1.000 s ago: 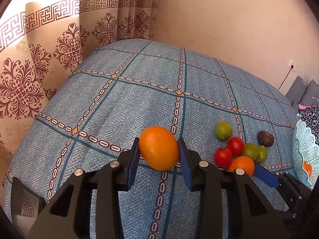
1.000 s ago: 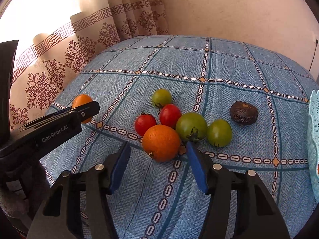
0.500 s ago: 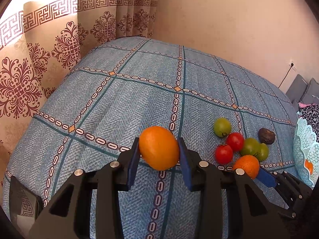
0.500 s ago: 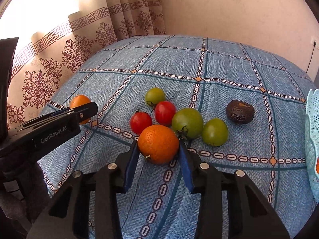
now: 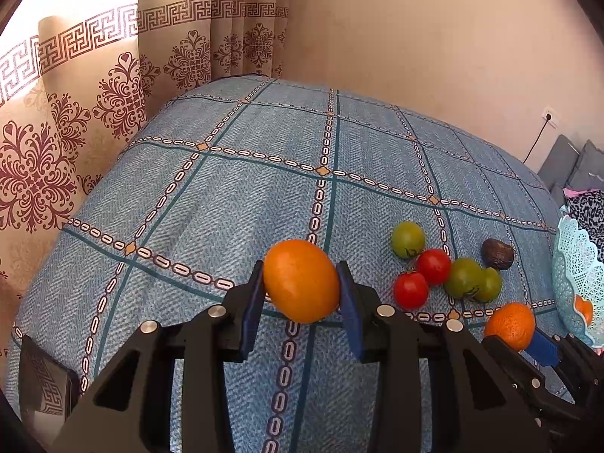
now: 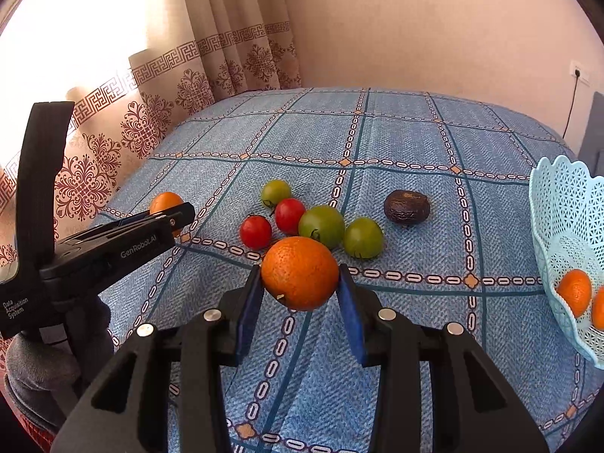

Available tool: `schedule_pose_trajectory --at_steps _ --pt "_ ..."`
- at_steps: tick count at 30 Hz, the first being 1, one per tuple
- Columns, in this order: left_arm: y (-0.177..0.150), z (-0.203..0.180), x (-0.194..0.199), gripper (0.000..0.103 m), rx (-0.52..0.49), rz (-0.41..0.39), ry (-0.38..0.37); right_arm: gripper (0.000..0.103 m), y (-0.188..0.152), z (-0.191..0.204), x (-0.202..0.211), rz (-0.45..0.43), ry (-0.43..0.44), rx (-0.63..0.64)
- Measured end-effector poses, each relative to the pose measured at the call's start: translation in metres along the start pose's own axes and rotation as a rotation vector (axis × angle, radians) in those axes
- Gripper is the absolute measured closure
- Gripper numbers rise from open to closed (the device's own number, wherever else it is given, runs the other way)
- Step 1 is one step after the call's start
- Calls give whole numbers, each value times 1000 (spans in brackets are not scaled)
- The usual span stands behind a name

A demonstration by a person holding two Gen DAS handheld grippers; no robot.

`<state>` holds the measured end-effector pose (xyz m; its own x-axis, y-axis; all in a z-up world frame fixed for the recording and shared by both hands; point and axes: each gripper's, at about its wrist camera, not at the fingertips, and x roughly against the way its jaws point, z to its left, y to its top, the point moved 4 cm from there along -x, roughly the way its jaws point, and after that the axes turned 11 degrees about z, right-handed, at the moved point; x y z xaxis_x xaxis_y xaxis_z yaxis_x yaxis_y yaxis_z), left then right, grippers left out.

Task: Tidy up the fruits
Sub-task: 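Carry the orange into the basket and open the right tool while the left tool carries its orange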

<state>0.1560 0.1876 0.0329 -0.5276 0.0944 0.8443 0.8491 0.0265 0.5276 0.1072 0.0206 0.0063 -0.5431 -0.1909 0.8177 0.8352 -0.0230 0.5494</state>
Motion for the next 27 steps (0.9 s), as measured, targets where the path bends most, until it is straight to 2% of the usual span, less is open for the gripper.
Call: schedule_pose_trajectory --at_steps 12,27 --pt "4 -9 19 65 -19 -45 2 63 -8 -25 30 -59 -32 -51" --pt "5 -43 55 65 -90 -112 -15 63 -10 -64 59 -129 -45 -139"
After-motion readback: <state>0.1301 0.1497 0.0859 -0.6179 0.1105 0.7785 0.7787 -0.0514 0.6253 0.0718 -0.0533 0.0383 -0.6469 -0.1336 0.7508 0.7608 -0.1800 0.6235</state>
